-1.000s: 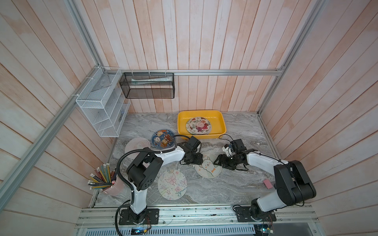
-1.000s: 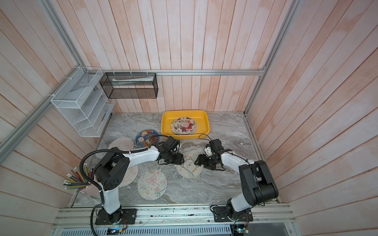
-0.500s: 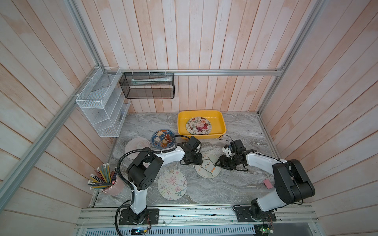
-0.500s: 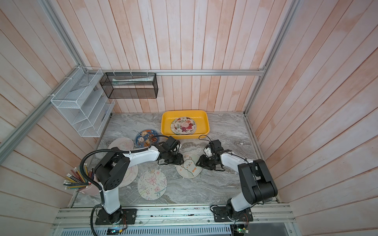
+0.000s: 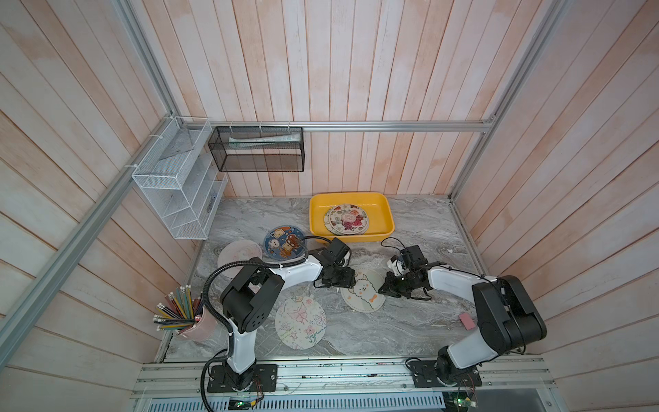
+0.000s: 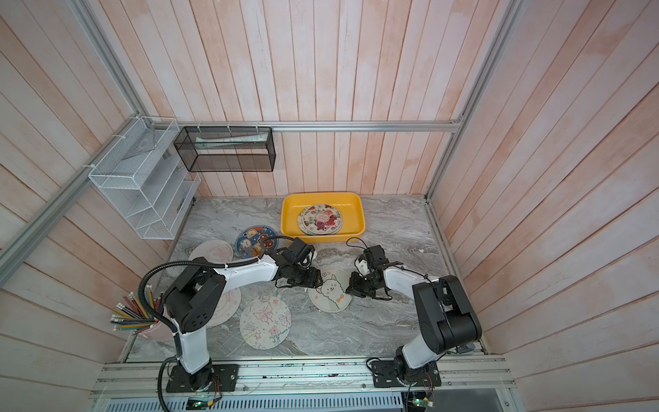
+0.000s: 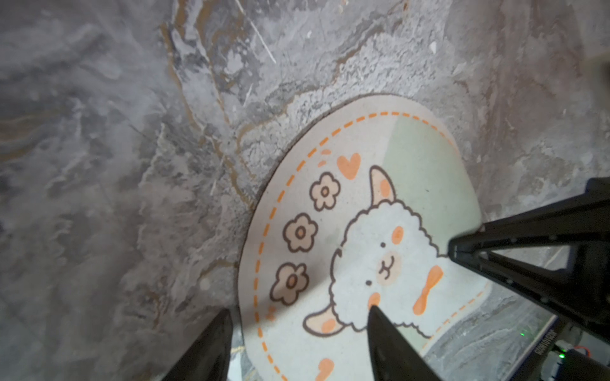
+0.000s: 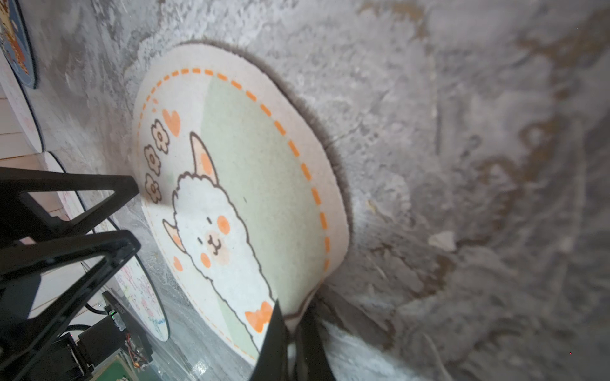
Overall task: Put the coasters into the storage box
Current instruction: Pick up the coaster from the center of the board.
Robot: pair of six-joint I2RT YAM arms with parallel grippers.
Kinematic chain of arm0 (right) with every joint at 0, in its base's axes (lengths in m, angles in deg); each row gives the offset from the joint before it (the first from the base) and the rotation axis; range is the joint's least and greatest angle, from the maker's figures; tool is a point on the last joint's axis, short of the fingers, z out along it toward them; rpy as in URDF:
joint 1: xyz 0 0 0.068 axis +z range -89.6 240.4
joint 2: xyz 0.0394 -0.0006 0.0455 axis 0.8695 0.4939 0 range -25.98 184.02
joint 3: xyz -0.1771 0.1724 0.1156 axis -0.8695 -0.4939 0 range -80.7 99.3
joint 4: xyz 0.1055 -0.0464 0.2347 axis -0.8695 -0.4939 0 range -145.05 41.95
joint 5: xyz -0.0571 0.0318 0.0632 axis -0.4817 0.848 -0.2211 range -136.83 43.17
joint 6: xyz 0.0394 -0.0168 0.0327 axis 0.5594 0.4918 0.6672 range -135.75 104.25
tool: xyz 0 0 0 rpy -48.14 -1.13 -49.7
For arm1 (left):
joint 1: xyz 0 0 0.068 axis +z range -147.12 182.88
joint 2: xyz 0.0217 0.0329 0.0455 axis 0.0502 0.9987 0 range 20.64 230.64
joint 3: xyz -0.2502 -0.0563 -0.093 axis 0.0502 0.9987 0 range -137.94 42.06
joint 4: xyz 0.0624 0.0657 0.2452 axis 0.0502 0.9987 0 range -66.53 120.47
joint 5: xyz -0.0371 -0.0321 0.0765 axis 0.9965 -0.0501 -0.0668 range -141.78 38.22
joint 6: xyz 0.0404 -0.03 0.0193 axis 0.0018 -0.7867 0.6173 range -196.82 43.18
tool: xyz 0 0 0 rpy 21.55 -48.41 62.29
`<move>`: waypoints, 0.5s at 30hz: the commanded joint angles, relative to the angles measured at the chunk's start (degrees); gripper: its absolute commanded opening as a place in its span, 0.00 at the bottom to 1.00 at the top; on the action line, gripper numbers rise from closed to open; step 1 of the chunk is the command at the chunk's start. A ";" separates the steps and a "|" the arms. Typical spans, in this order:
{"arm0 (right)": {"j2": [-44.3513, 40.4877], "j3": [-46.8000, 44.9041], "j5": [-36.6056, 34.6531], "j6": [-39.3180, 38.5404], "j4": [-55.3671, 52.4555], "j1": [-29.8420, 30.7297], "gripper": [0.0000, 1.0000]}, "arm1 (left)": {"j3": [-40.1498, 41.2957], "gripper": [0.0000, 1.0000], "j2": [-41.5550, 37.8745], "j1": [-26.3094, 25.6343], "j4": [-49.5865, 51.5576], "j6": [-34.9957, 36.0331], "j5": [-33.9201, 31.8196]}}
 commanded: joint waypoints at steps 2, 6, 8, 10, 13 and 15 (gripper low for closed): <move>-4.13 4.70 0.89 0.96 -4.76 0.33 0.01 | 4.82 0.82 -5.27 2.38 -2.47 -1.84 1.65; -5.38 11.67 1.18 0.74 -8.31 0.73 0.01 | 9.10 0.92 -10.15 4.50 -5.74 -3.66 2.48; -4.95 16.49 1.37 0.28 -10.20 0.98 0.01 | 10.57 0.94 -11.90 5.27 -6.33 -3.96 2.36; -4.04 21.09 1.49 -0.16 -11.62 1.10 0.01 | 11.76 0.96 -13.53 5.67 -6.59 -4.10 2.14; -1.66 28.29 1.92 -0.77 -13.07 1.13 0.01 | 13.71 0.98 -15.42 6.52 -7.12 -4.51 2.14; 0.47 33.27 2.19 -1.23 -13.73 1.08 0.01 | 14.67 0.99 -16.39 6.91 -7.22 -4.65 2.18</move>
